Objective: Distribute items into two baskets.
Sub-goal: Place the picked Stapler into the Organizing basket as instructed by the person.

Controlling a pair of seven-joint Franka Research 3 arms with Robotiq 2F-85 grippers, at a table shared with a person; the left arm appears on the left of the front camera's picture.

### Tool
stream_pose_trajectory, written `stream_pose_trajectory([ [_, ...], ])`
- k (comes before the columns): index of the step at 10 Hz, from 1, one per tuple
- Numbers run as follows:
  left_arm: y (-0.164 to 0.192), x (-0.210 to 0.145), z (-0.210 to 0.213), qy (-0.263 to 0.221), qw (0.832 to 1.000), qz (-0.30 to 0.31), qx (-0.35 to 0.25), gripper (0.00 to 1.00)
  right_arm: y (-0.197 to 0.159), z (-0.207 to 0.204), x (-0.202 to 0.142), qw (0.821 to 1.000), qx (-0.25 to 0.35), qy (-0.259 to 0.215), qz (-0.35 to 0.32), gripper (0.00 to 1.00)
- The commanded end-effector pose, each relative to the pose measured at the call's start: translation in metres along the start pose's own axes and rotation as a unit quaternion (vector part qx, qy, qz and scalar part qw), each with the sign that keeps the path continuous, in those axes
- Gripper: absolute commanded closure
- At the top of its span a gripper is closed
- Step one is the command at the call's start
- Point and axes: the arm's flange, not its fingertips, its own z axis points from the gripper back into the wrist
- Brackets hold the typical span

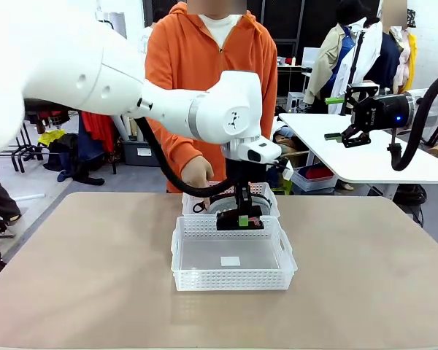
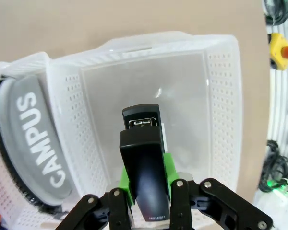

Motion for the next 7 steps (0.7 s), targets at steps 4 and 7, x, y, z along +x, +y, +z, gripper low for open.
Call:
stream_pose_trajectory([
  [4,0.0,-0.004,-0.061,0.018,0.999,0.027,0.005,1.0,0.003,0.0,0.0,1.0,0.011,-0.005,0.0,0.0],
  [7,0.003,-0.015,-0.08,0.018,0.999,0.04,0.011,1.0,0.003,0.0,0.0,1.0,0.011,-0.005,0.0,0.0],
])
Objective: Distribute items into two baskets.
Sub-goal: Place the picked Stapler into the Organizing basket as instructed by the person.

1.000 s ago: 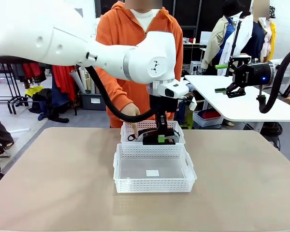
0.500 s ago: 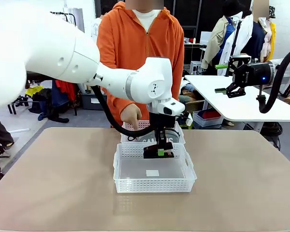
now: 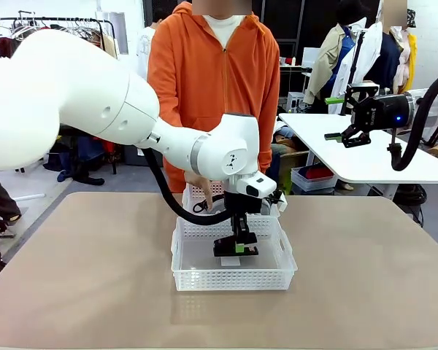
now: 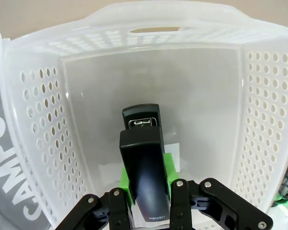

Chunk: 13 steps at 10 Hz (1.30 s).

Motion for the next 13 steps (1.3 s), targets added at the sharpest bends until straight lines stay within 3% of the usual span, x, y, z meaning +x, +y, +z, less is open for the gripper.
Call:
stream_pose_trajectory([
  [1,-0.006,-0.007,-0.003,0.002,1.0,0.014,0.014,1.0,0.003,0.0,0.0,1.0,0.011,-0.005,0.0,0.0],
  [2,-0.006,-0.009,-0.006,0.008,1.0,0.016,0.012,1.0,0.003,0.0,0.0,1.0,0.011,-0.005,0.0,0.0],
  [7,-0.005,-0.014,-0.008,0.012,1.0,0.021,0.01,0.03,0.003,0.0,0.0,1.0,0.011,-0.005,0.0,0.0],
  [13,-0.007,-0.019,0.004,0.01,1.0,0.022,0.014,0.0,0.003,0.0,0.0,1.0,0.011,-0.005,0.0,0.0],
])
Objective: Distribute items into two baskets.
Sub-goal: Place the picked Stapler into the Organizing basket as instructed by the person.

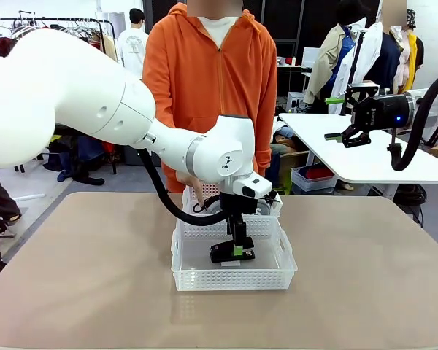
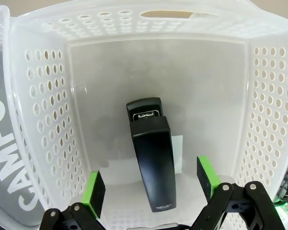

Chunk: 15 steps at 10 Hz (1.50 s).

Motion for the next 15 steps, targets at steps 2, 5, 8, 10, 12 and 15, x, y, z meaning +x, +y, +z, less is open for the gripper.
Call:
stream_pose_trajectory([
  [2,-0.0098,-0.0103,0.0045,0.007,1.0,-0.001,0.012,0.0,0.0033,0.0002,0.0001,1.0,0.011,-0.005,0.0,0.0],
  [5,-0.0101,-0.0108,0.012,0.007,1.0,0.005,0.017,0.0,0.0033,0.0002,0.0001,1.0,0.011,-0.005,0.0,0.0],
  [8,-0.0024,-0.0013,0.0056,0.0,1.0,-0.001,0.004,0.0,0.0033,0.0002,0.0001,1.0,0.011,-0.005,0.0,0.0],
  [10,-0.0024,-0.0013,0.0056,0.0,1.0,-0.001,0.004,0.0,0.0033,0.0002,0.0001,1.0,0.011,-0.005,0.0,0.0],
  [12,-0.0024,-0.0013,0.0056,0.0,1.0,-0.001,0.004,0.0,0.0033,0.0002,0.0001,1.0,0.011,-0.005,0.0,0.0],
  [15,-0.0024,-0.0013,0.0056,0.0,1.0,-0.001,0.004,0.0,0.0033,0.0002,0.0001,1.0,0.011,-0.005,0.0,0.0],
])
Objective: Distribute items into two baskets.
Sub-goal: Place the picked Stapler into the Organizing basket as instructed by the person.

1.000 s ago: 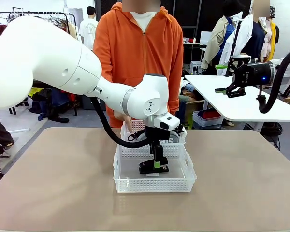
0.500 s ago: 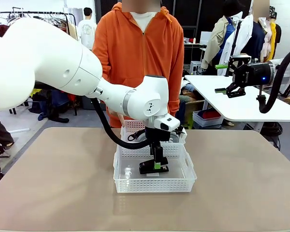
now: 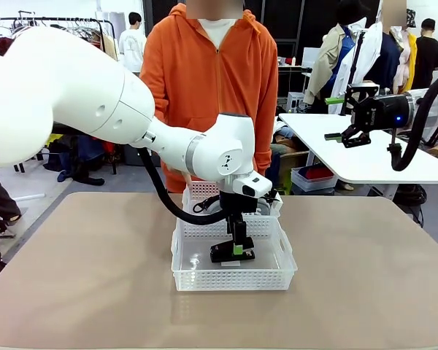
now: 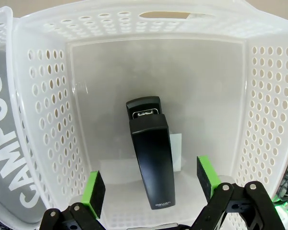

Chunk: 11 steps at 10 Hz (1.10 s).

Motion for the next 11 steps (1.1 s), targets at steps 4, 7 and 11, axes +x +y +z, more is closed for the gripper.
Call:
stream_pose_trajectory([
  [4,-0.001,-0.001,0.002,0.0,1.0,0.0,0.002,0.0,0.003,0.0,0.0,1.0,0.011,-0.005,0.0,0.0],
  [7,-0.006,-0.013,0.022,-0.006,0.999,0.04,-0.03,0.0,0.003,0.0,0.0,1.0,0.011,-0.005,0.0,0.0],
  [11,-0.015,-0.042,0.073,-0.039,0.985,0.134,-0.099,0.0,0.003,0.0,0.0,1.0,0.011,-0.005,0.0,0.0],
])
